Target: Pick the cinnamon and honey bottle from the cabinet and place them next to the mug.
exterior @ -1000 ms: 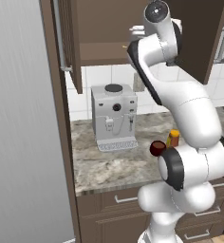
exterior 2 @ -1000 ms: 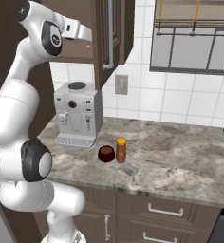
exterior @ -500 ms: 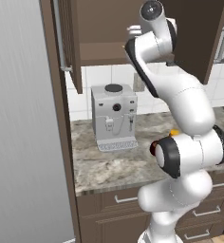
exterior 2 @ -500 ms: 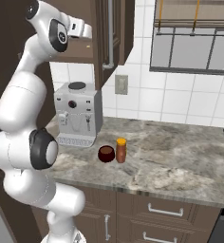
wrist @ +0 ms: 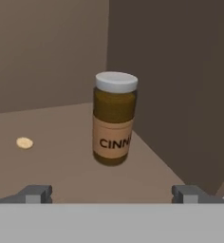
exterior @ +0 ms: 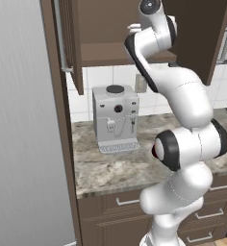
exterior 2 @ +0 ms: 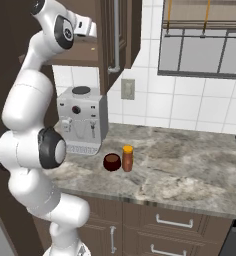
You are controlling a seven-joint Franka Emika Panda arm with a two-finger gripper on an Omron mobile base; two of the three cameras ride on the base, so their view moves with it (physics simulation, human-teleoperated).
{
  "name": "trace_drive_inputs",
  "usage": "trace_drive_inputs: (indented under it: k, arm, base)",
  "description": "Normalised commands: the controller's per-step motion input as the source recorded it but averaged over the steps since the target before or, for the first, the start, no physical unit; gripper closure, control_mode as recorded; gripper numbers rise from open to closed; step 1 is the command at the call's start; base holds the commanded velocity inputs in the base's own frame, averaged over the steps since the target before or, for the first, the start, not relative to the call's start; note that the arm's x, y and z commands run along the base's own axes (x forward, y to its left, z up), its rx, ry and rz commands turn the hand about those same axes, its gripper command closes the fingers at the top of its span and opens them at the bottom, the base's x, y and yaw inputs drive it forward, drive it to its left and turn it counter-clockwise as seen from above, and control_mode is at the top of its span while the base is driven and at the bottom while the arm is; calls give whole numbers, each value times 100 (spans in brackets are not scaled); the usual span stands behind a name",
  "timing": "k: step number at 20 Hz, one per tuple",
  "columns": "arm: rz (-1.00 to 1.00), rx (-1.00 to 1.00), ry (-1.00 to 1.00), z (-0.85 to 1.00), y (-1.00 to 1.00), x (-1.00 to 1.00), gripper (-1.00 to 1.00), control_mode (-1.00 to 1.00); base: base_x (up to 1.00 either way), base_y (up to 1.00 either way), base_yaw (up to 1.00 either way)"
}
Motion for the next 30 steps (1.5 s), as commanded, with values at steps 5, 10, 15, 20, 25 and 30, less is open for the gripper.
trace_drive_inputs:
  k: [5,10,15,20,25,30]
  arm:
    - [-13,0,0,0,0,18,-100,-100]
    - [-14,0,0,0,0,14,-100,-100]
    - [-9,0,0,0,0,16,-100,-100]
    - [-1,0,0,0,0,15,-100,-100]
    - [0,0,0,0,0,24,-100,-100]
    - [-1,0,2,0,0,18,-100,-100]
  base:
    - [0,0,0]
    - [0,0,0]
    - [0,0,0]
    - [0,0,0]
    - [0,0,0]
    - [0,0,0]
